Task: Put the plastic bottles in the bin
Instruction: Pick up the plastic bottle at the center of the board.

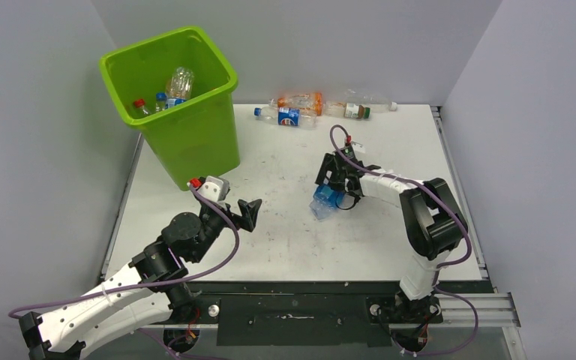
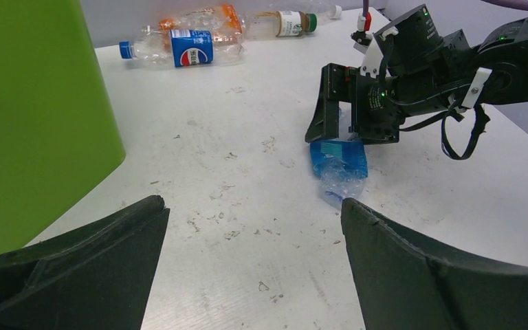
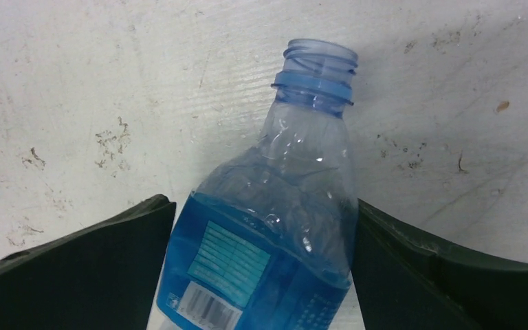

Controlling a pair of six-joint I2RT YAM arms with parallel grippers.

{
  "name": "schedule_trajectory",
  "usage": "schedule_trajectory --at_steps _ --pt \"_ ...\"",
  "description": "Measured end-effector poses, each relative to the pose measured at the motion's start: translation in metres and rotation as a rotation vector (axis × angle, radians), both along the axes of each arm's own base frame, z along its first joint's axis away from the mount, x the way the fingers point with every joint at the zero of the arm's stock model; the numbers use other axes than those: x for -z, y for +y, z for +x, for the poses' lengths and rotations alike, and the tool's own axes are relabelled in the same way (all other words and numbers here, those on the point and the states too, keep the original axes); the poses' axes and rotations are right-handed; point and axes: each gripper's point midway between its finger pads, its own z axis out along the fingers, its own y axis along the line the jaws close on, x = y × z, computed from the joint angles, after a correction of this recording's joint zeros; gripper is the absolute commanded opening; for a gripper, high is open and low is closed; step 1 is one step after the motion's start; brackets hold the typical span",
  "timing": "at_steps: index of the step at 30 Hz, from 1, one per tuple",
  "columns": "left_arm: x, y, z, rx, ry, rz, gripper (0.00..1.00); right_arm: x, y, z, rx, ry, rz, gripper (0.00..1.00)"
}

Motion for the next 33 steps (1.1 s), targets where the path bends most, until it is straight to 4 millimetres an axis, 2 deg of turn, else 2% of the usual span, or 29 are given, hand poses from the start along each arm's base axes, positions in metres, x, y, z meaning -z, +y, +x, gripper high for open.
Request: schedule_trajectory --at_steps 2,4,11,13,17,20,23,25,27,28,30,33 --pt "0.0 0.0 0.0 0.002 0.001 -0.002 0.96 0.0 0.002 -0.002 -0.007 -0.009 0.005 0.68" --pt "0.0 -0.001 -0.001 0.004 0.002 -0.006 0.96 0.001 0.002 -0.005 -0.016 -0.012 0.008 0.55" --pt "0.0 -0.001 -0.001 0.005 0.006 -0.01 0.96 0.001 0.003 -0.015 -0.03 -0.004 0.032 0.23" --pt "0.001 -0.002 -0.001 0.005 0.009 -0.011 0.96 -0.005 0.004 -0.014 -0.043 -0.02 0.036 0.07" --pt "-0.001 -0.005 -0.002 0.013 0.016 -0.04 0.96 -0.024 0.008 -0.019 -0.095 -0.063 0.062 0.05" --pt "-0.004 -0.014 -0.006 0.056 0.025 -0.114 0.96 -0.061 0.013 -0.025 -0.17 -0.171 0.1 0.05" --pt "-0.002 -0.026 -0.012 0.111 0.048 -0.182 0.96 -0.123 0.027 -0.04 -0.302 -0.366 0.166 0.05" --pt "-0.005 -0.033 -0.016 0.147 0.056 -0.214 0.96 -0.176 0.043 -0.059 -0.432 -0.532 0.213 0.05" --pt "-0.008 -0.041 -0.017 0.182 0.057 -0.236 0.96 -0.213 0.057 -0.082 -0.546 -0.662 0.237 0.05" --pt "-0.009 -0.045 -0.018 0.199 0.059 -0.242 0.96 -0.232 0.066 -0.1 -0.62 -0.729 0.252 0.05" --pt "-0.017 -0.054 -0.018 0.237 0.063 -0.242 0.96 -0.252 0.078 -0.129 -0.726 -0.817 0.275 0.05" --pt "-0.054 -0.069 -0.015 0.299 0.045 -0.28 0.96 -0.258 0.086 -0.161 -0.827 -0.878 0.284 0.05"
